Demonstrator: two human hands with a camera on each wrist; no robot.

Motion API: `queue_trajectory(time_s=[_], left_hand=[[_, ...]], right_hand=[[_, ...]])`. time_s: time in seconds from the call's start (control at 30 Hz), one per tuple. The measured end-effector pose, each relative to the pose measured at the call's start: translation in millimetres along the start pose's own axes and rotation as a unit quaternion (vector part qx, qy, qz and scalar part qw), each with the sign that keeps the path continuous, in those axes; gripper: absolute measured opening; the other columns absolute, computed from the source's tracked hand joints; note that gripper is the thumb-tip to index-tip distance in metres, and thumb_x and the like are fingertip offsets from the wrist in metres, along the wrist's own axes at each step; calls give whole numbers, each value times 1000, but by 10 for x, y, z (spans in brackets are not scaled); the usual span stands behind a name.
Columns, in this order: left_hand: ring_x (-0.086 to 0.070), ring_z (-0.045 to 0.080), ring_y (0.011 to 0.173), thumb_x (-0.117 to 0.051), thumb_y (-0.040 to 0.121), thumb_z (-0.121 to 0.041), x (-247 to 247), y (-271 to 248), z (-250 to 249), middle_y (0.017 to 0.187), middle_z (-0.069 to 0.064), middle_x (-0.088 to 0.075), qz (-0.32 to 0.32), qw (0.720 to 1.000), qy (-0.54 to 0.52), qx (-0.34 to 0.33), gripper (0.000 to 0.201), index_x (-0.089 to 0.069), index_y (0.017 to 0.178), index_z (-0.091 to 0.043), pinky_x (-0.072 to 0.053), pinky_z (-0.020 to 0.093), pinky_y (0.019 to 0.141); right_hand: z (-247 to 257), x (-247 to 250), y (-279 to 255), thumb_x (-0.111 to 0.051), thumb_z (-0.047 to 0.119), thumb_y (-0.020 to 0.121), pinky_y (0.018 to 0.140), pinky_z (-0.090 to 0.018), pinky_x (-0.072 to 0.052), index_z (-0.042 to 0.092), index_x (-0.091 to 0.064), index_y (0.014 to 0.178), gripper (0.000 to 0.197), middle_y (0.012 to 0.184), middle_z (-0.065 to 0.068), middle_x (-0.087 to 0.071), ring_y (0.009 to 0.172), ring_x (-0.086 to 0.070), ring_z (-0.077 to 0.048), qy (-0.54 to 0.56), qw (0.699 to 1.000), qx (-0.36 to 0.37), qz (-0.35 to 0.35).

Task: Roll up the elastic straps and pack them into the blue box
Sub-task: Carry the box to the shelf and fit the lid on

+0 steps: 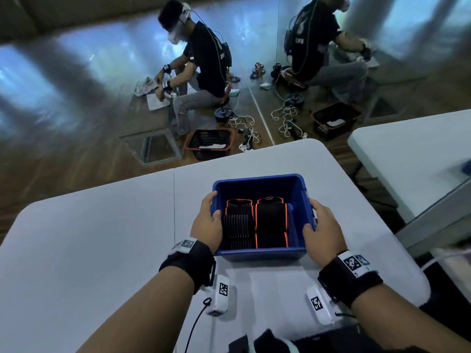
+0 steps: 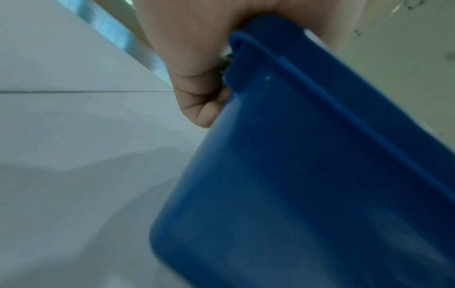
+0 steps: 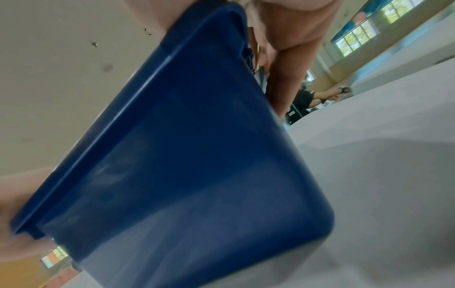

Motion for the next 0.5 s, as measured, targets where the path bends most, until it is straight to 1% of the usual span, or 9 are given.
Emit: queue_trajectory(time_s=[0.1,0.17,0.23,0.27,0.3,0.37,0.4,0.47,0.5], left_hand=[[-58,23,90,-39,104,-18,-14,37,-11,122,11,-64,32,999,0,-10,49,-32,148,-39,-40,29,84],[-59,24,89,-38,104,-17,-27,62,3,119,10,-65,48,999,-12,-16,49,-32,148,-39,-41,30,83],[-58,25,88,-38,104,-16,-30,72,5,115,9,-63,59,998,-13,-25,50,-31,148,-39,-41,31,83],[-57,25,87,-37,105,-16,-25,77,29,111,9,-62,62,998,-13,-24,50,-30,149,-39,-41,31,83],[-57,25,85,-37,105,-17,-16,93,66,109,8,-61,62,998,-14,-24,50,-30,149,-39,-40,31,82],[-60,31,88,-38,105,-18,30,142,144,112,13,-63,64,997,-13,-27,50,-29,149,-39,-40,33,82],[-62,36,94,-39,104,-18,51,178,191,116,16,-64,66,997,-9,-29,51,-29,149,-39,-41,35,83],[-62,42,102,-40,104,-17,89,246,252,121,23,-64,64,997,7,-42,51,-29,149,-37,-41,40,86],[-61,42,101,-40,104,-17,108,271,298,122,25,-63,64,997,8,-34,51,-29,149,-37,-41,41,87]], right_hand=[[-14,-2,-153,-46,-5,84,86,-25,-42,28,-50,135,61,123,0,-54,99,-53,-13,-12,999,-20,-26],[-10,-6,-208,-47,-4,84,86,-25,-42,28,-49,135,60,125,1,-56,100,-54,-12,-30,999,-24,-33],[20,17,-271,-51,3,87,87,-29,-48,34,-49,134,57,129,1,-58,100,-58,-12,-35,998,-31,-37],[37,49,-316,-54,9,91,90,-32,-51,35,-47,136,53,135,1,-56,103,-59,-12,-34,998,-44,-41],[54,102,-371,-57,17,94,94,-33,-50,30,-43,142,52,141,1,-52,108,-59,-12,-37,996,-58,-49],[104,293,-499,-60,28,95,97,-32,-47,21,-39,148,57,148,2,-46,116,-57,-13,-48,993,-74,-83],[141,431,-573,-59,31,95,96,-31,-45,20,-40,147,56,148,3,-46,117,-56,-13,-54,989,-80,-108],[189,774,-758,-59,32,95,92,-30,-43,20,-43,144,52,141,6,-51,114,-57,-12,-61,980,-92,-163],[194,958,-869,-60,31,95,90,-29,-42,20,-45,142,51,136,7,-53,111,-57,-11,-64,975,-99,-189]])
Point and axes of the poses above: each hand's wrist, its own y-axis towards the middle knuckle, its own x-axis out of the back of the hand, z = x × y, the point moved 6 cm from there along y, towards the middle knuckle
